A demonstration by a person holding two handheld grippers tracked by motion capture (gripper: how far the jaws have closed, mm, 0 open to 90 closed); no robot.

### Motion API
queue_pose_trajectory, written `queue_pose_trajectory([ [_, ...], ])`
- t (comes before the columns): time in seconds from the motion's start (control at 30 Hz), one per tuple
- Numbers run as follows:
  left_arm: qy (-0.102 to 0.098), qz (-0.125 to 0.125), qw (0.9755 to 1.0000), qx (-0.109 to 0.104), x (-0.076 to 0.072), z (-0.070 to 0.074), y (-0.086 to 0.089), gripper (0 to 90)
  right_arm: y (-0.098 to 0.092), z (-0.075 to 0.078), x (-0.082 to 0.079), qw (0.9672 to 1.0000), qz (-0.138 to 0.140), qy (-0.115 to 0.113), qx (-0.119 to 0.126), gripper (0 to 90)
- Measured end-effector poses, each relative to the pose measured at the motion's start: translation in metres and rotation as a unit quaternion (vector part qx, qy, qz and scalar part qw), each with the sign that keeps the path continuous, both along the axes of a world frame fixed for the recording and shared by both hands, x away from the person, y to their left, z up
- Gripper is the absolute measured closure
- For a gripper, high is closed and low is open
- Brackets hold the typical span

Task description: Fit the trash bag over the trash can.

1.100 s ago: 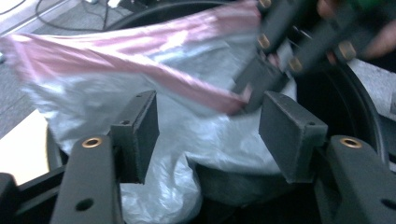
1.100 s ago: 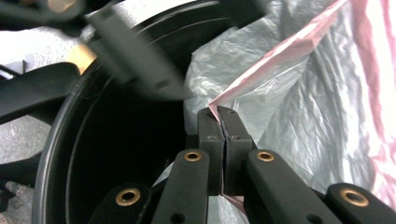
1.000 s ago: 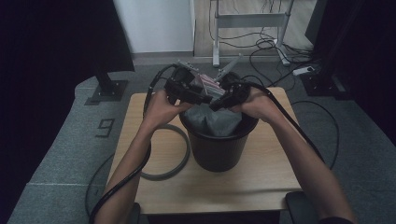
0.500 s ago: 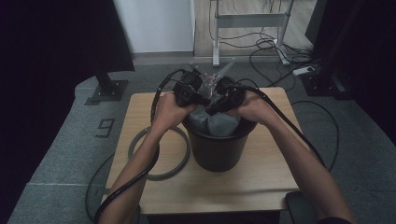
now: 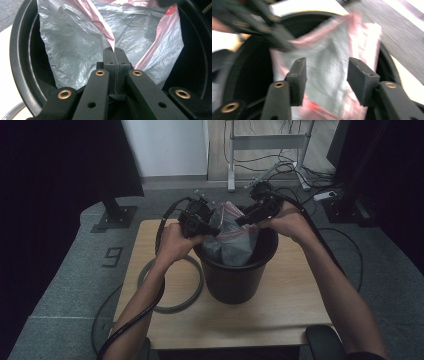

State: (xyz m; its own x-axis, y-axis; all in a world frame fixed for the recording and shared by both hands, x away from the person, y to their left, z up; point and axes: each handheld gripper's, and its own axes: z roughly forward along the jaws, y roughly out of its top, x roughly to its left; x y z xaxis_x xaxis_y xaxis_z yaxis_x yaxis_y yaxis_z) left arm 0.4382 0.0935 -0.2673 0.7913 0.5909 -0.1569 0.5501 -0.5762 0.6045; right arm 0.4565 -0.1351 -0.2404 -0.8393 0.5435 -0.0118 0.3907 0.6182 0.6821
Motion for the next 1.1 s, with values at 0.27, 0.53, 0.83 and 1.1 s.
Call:
queue_pose_trajectory([
  [0.27, -0.020, 0.021, 0.9993, -0.025, -0.001, 0.007, 0.013, 89.5, 0.000, -0.031, 0.003, 0.9977, -0.009, 0.055, -0.038, 30.9],
  [0.53, -0.036, 0.027, 0.9984, -0.033, -0.005, 0.016, 0.022, 89.5, 0.004, -0.038, -0.002, 0.9964, 0.011, 0.053, -0.065, 74.1],
  [0.83, -0.042, 0.052, 0.9978, -0.002, -0.003, 0.013, 0.046, 89.8, -0.019, -0.021, 0.003, 0.9976, -0.045, 0.007, -0.053, 88.0],
  [1.1, -0.044, 0.066, 0.9968, 0.013, -0.003, 0.012, 0.062, 89.9, -0.034, -0.013, 0.010, 0.9939, -0.088, -0.014, -0.065, 88.3],
])
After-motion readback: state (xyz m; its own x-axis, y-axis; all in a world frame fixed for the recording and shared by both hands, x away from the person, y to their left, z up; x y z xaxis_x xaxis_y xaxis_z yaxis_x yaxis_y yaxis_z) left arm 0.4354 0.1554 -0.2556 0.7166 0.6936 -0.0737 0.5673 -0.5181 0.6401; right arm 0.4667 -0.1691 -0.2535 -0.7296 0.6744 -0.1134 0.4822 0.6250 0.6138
